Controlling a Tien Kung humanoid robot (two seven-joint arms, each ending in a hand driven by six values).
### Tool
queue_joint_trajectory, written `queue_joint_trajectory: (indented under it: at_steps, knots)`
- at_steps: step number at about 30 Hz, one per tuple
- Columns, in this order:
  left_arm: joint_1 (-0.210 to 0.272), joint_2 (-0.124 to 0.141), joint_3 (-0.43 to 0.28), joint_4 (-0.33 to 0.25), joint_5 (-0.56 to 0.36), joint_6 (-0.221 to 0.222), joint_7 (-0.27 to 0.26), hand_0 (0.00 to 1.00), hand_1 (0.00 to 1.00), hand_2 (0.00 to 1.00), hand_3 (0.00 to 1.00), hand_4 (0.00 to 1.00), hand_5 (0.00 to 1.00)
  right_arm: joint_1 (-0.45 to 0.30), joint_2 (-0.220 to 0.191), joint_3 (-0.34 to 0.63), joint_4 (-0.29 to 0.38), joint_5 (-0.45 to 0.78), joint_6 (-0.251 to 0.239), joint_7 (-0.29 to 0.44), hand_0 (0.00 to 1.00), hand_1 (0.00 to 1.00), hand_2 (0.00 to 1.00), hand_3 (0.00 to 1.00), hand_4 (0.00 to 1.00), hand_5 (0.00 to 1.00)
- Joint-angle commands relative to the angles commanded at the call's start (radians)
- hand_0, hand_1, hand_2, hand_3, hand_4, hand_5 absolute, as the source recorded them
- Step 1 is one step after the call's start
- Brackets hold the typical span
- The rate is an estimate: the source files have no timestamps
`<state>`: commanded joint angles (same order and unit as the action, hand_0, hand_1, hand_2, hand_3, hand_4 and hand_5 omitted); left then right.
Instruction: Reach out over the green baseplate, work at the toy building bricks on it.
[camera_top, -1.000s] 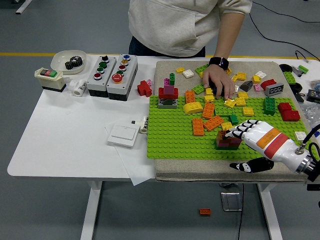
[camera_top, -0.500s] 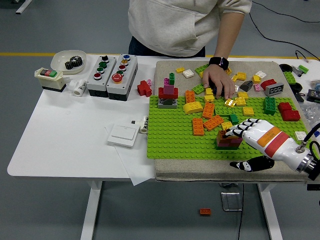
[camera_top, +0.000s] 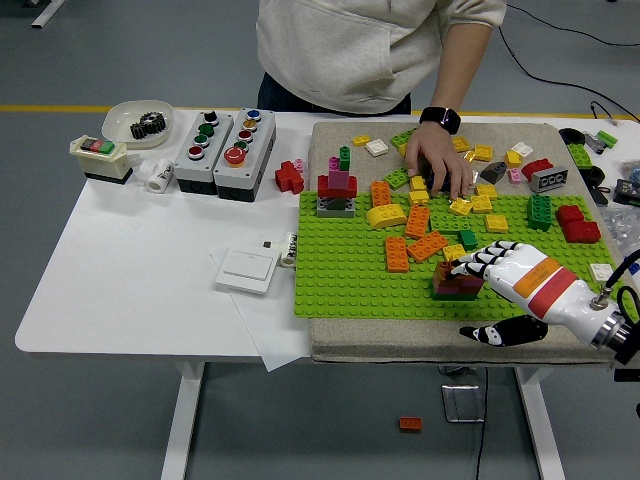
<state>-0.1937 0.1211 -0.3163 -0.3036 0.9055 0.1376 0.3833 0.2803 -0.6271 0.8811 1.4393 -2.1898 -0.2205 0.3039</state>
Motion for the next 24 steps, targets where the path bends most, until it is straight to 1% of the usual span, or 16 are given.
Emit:
queue_joint_trajectory:
  at_steps: [24]
  knots:
    - [-0.002, 0.000, 0.003, 0.000, -0.007, -0.001, -0.003, 0.793, 0.776, 0.750, 0.592, 0.653, 0.665, -0.008, 0.000, 0.007, 0.003, -0.003, 0.006, -0.004, 0.711, 0.671, 0.739, 0.728, 0.883, 0.433]
